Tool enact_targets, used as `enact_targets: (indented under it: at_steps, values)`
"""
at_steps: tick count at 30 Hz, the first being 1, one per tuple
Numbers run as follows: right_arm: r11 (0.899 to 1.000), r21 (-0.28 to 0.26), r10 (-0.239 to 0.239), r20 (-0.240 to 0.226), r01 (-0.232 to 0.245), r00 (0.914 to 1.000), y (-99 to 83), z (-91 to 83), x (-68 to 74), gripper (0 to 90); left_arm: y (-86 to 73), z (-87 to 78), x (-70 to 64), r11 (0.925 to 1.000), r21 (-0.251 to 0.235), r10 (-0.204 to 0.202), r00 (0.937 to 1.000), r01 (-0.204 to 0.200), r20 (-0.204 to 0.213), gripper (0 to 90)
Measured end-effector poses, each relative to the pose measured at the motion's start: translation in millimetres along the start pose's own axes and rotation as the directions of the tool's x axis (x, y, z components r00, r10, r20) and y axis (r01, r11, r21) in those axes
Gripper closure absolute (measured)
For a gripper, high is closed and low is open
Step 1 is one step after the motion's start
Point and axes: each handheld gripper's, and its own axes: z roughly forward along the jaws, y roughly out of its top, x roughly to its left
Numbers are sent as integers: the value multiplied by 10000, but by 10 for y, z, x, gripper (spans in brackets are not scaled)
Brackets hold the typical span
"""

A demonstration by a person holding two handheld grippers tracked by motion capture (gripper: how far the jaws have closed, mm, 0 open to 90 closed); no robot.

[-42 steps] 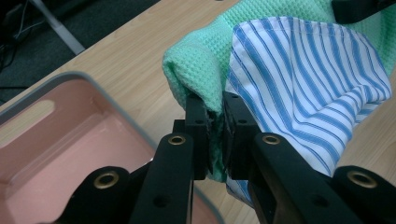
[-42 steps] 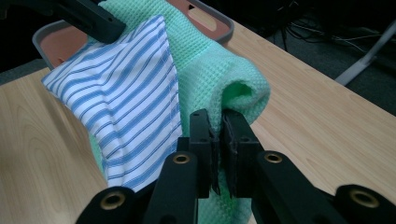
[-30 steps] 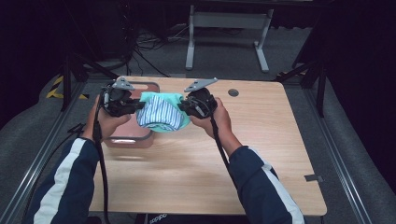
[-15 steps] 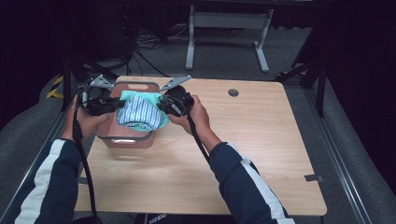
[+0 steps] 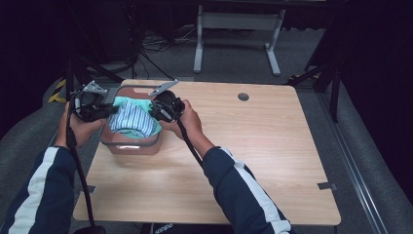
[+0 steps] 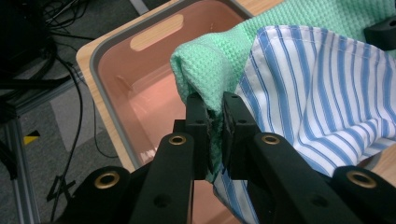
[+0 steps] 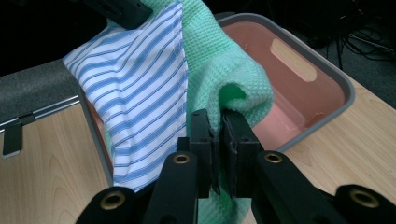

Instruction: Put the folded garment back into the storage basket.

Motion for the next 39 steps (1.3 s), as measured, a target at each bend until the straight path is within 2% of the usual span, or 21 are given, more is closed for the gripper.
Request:
enact_targets:
  at_steps: [2,3,6,13,20,27,28,30,37,39]
  values:
    - [10000,73,-6,-19,6,10000,-1,42,17,830,-32,24,20,9999,103,34,10000,-34,-65,827]
    - [10000,86,35,-58,-35,10000,-5,64,19,830,-51,36,20,9999,112,-116,9999,116,-65,827]
    - [9999,110,75,-91,-74,9999,-28,140,24,829,-92,61,47,9997,152,-195,9997,197,-136,826]
    - [9998,173,118,-225,-115,9997,-55,260,31,827,-156,136,93,9996,213,-182,9991,191,-388,826]
    - [9996,244,135,-324,-127,9994,-75,349,2,824,-171,211,129,9991,357,-195,9987,212,-471,827]
    - [9989,444,136,-299,-122,9995,-92,442,-18,815,-189,265,159,9989,155,-445,9979,453,-477,818]
    - [9987,485,169,-300,-154,9994,-95,454,-18,812,-191,285,153,9987,227,-441,9982,451,-396,814]
    - [9985,526,163,-308,-147,9994,-97,467,-28,810,-199,332,130,9991,366,-206,9984,225,-535,812]
    - [9965,791,287,-223,-269,9993,-124,495,-72,782,-262,436,104,9968,757,-234,9988,267,-441,759]
    - [9959,857,313,-252,-290,9992,-132,500,-78,741,-266,445,98,9972,675,-304,9985,334,-457,684]
